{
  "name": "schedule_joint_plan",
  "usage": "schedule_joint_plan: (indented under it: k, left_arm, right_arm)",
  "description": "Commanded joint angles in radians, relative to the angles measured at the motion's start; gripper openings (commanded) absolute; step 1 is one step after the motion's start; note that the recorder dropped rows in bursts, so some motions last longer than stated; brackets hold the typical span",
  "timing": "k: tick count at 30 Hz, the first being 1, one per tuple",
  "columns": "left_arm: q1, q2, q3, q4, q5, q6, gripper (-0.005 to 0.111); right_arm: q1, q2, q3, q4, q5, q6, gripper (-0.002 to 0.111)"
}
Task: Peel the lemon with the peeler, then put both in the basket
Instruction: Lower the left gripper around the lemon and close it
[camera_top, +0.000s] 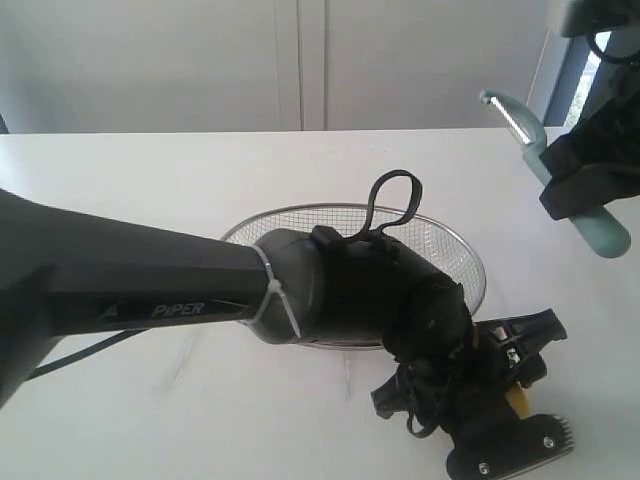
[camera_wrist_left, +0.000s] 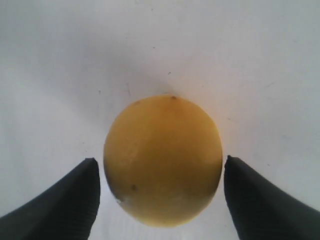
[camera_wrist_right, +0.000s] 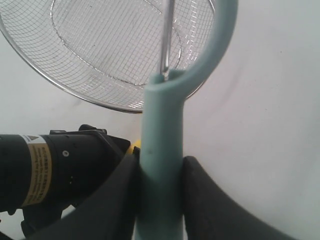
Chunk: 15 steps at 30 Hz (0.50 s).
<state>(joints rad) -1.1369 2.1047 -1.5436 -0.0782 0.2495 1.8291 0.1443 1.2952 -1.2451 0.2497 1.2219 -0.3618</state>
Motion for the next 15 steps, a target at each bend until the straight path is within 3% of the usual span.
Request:
schedule_joint_plan:
  k: [1, 15]
  left_arm:
    - [-0.003, 0.002, -0.003, -0.005, 0.004, 0.011, 0.073]
    - [-0.003, 0.036, -0.003, -0.005, 0.0, 0.011, 0.073]
  right_arm:
    - [-0.006, -0.008, -0.009, 0.004, -0.001, 0.003, 0.0]
    - [-0.006, -0.008, -0.009, 0.004, -0.001, 0.003, 0.0]
